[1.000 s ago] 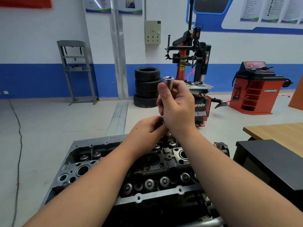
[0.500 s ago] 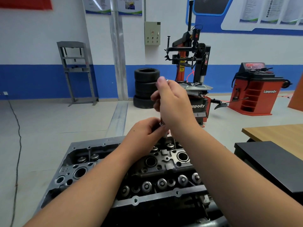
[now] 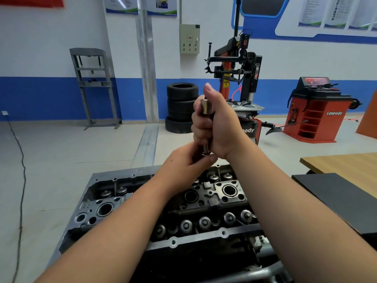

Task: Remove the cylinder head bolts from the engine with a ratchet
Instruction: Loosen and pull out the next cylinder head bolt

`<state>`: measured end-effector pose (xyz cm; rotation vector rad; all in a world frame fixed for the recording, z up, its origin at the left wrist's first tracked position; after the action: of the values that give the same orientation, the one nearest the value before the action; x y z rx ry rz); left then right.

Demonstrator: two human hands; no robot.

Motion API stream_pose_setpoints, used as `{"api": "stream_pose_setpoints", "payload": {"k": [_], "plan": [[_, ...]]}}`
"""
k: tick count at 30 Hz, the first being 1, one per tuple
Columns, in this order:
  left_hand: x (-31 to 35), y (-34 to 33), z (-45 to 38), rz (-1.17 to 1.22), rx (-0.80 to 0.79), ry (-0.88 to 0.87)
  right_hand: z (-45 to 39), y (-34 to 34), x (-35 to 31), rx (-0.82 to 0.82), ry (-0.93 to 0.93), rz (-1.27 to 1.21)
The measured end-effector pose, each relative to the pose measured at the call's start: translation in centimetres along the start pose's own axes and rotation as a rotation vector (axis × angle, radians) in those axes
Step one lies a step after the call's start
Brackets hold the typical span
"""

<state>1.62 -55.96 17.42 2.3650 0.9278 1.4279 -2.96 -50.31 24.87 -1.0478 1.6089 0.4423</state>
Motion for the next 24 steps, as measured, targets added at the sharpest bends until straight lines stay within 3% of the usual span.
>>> {"api": "stream_pose_setpoints", "payload": {"k": [5, 9, 16, 24], "plan": [[-0.2, -0.3, 0.2, -0.034, -0.131, 0.022, 1.6, 1.6, 0.4, 0.207, 0.351, 0.09], [0.0, 0.2, 0.5, -0.033, -0.122, 0.023, 3.2, 2.3, 0.0, 0.398, 0.516, 0.331], [0.4, 0.5, 0.4, -0.022, -0.052, -0.027, 3.8, 1.8, -0.1, 0.404, 0.545, 0.461], [0.3, 1.0, 0.2, -0.04, 0.027, -0.024, 3.4, 1.8, -0.1, 0.349, 0.544, 0.448]]}}
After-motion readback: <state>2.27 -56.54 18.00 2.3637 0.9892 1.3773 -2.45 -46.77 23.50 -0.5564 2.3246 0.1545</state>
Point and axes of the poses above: each hand's wrist, its own z-axis away from the middle knuckle, its own y-axis out of the back of the hand, x = y × z, the point moved 8 cm from there along -z, towards the middle knuckle, and after that the axes turned 5 degrees about -y, right-handed, at the moved point
